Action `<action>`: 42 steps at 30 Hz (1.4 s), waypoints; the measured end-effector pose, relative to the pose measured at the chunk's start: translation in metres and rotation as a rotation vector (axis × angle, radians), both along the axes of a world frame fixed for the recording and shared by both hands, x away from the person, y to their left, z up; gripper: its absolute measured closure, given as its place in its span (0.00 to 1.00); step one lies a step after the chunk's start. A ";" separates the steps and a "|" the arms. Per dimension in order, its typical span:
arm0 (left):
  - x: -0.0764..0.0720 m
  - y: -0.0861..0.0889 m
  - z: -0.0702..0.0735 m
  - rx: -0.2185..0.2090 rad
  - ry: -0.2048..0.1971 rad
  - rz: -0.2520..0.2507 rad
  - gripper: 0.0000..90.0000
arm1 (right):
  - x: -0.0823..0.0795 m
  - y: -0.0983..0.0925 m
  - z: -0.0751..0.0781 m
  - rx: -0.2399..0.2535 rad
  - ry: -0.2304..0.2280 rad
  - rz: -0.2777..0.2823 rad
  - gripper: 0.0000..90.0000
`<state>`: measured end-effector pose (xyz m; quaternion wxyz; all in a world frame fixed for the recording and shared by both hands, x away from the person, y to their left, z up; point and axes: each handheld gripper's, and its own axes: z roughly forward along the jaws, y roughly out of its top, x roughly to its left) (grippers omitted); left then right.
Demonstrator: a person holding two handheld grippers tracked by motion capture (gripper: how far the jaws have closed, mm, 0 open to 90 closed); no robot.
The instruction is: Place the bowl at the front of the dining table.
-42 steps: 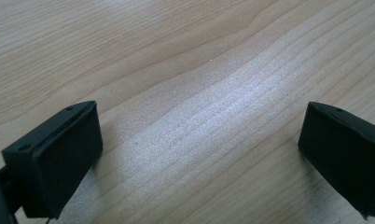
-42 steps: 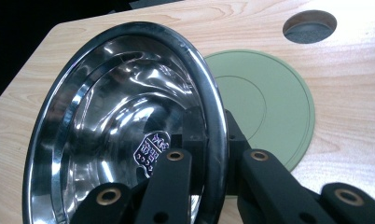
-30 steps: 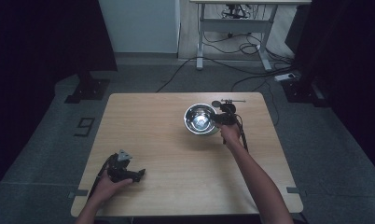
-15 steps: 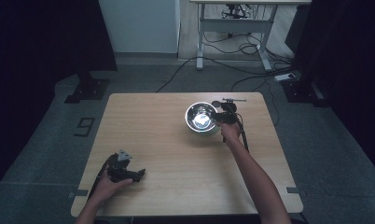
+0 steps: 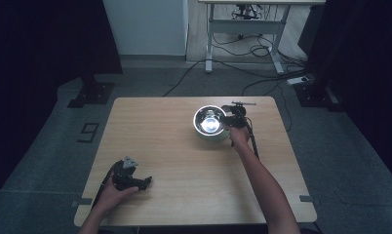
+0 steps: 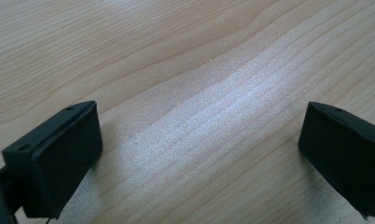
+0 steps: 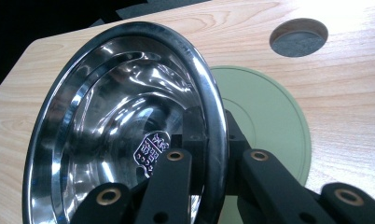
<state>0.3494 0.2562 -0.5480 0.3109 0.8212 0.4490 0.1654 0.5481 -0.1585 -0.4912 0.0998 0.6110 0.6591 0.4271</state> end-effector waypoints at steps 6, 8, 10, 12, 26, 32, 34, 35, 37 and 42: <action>0.000 0.000 0.000 0.000 0.000 0.000 0.00 | 0.004 -0.004 -0.004 0.011 0.005 -0.022 0.95; 0.000 0.000 0.000 0.000 0.000 0.000 0.00 | 0.006 -0.006 -0.006 0.014 0.008 -0.028 0.95; 0.000 0.000 0.000 -0.001 0.000 0.000 0.00 | 0.008 -0.007 -0.008 0.019 0.012 -0.036 0.95; 0.000 0.000 0.000 0.000 0.000 0.000 0.00 | 0.009 -0.008 -0.009 0.022 0.014 -0.037 0.95; 0.000 0.000 0.000 0.000 0.000 0.000 0.00 | 0.021 -0.006 -0.015 0.028 0.021 -0.045 0.95; 0.000 0.000 0.000 0.000 0.000 0.000 0.00 | 0.026 -0.007 -0.022 0.029 0.037 -0.066 0.95; 0.000 0.000 0.000 0.000 0.000 0.000 0.00 | 0.026 -0.007 -0.023 0.031 0.040 -0.067 0.95; 0.000 0.000 0.000 0.000 0.000 0.000 0.00 | 0.027 -0.006 -0.025 0.030 0.043 -0.066 0.95; 0.000 0.000 0.000 0.000 0.000 0.000 0.00 | 0.027 -0.006 -0.026 0.031 0.043 -0.066 0.95; 0.000 0.000 0.000 0.000 0.000 0.000 0.00 | 0.029 -0.006 -0.030 0.031 0.048 -0.075 0.95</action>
